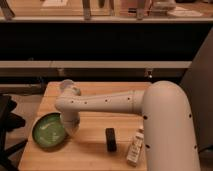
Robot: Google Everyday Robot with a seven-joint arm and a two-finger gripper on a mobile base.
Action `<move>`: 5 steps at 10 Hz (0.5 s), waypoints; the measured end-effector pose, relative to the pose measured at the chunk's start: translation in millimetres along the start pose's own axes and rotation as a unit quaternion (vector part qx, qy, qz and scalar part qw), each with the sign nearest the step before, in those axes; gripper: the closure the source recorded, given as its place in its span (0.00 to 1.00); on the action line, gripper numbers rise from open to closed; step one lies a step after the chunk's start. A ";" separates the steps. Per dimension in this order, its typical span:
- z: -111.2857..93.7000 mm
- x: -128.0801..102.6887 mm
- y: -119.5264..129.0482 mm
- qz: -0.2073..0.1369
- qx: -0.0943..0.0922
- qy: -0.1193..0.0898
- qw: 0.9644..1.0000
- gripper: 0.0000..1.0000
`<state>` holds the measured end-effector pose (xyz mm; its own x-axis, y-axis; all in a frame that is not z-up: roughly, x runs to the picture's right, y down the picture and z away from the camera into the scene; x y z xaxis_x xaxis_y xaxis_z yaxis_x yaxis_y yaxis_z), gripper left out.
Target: Push the ceramic bowl across the table
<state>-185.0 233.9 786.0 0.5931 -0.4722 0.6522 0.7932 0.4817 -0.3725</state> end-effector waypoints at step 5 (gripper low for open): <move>-1.2 -3.2 -6.4 -0.010 -0.001 -0.003 1.000 0.98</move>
<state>-191.9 231.5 785.5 0.5764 -0.4771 0.6634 0.8052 0.4703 -0.3614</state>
